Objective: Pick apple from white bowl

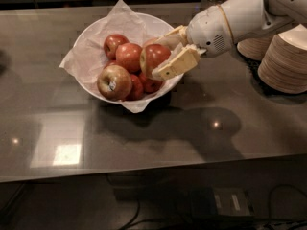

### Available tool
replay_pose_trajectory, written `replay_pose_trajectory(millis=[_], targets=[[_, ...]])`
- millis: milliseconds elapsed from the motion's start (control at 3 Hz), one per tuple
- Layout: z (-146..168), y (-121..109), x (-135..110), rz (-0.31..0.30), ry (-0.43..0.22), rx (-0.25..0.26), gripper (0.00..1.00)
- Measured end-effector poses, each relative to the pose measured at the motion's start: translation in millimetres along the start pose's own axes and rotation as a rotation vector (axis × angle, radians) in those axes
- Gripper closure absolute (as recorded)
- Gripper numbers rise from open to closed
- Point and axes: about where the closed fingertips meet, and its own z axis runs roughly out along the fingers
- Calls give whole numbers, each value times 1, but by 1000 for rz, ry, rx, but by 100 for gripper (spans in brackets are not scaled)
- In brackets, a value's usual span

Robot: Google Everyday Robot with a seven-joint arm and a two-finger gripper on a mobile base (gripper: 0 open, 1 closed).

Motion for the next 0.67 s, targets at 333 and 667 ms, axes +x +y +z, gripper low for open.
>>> replay_pose_trajectory(millis=[333, 667], targets=[[-12, 2, -12, -35, -11, 19, 100], [-12, 2, -12, -35, -11, 19, 100]])
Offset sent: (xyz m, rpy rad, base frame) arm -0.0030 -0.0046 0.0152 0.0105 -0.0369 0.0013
